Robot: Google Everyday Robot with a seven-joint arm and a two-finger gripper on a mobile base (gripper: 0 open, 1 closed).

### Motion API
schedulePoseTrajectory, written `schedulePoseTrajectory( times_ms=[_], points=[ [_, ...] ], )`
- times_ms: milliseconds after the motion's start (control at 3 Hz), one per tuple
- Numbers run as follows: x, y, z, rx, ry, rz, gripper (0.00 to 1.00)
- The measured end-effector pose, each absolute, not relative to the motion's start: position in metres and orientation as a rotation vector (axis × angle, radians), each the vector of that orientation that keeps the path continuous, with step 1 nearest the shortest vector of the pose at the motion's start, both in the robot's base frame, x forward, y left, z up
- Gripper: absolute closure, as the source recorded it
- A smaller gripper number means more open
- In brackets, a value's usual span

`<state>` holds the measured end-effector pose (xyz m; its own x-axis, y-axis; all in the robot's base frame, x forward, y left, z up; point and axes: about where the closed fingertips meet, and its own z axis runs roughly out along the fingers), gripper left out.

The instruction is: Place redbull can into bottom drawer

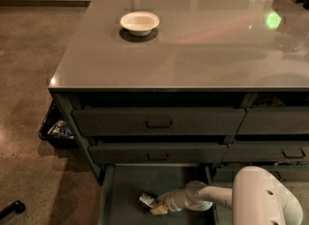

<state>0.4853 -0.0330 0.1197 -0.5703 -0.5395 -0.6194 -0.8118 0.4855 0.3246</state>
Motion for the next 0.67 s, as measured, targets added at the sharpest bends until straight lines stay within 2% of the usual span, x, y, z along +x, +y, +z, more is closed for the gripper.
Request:
schedulePoseTrajectory(
  times_ms=[333,667],
  points=[
    [0.4853,-0.033,0.1196,-1.12,2.297,0.84,0.0],
    [0.4853,-0.0329,0.1196,-1.12,2.297,0.84,0.0]
  ],
)
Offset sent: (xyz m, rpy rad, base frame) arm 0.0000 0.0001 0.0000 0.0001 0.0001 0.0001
